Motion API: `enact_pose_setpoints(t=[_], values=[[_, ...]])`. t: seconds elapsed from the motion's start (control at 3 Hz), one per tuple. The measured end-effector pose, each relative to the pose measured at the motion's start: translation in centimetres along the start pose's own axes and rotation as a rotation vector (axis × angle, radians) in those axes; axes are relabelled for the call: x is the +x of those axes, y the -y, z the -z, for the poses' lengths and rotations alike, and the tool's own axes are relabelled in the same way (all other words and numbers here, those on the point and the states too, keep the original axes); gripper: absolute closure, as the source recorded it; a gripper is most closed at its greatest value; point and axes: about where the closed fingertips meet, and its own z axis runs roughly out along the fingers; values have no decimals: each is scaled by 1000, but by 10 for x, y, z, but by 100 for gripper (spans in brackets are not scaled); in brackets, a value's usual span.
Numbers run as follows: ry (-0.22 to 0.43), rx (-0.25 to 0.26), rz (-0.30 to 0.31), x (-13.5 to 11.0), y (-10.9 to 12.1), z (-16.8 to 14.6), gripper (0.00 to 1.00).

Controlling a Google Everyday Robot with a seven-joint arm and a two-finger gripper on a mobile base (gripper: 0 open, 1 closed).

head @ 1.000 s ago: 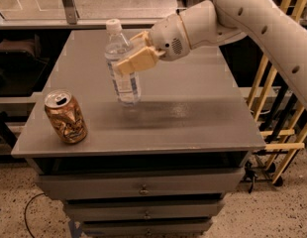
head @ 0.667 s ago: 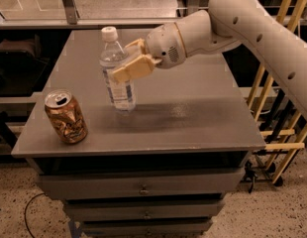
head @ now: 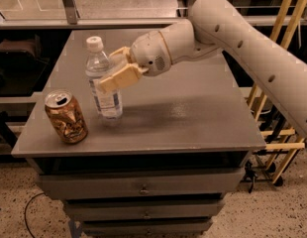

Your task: Move blue plastic bottle near orange can

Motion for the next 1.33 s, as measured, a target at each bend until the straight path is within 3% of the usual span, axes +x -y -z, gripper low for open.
enact_pose_setpoints(t=[1.0, 1.33], values=[[47, -26, 85, 0, 0, -24, 100], [46, -32, 87, -1, -1, -27, 74]])
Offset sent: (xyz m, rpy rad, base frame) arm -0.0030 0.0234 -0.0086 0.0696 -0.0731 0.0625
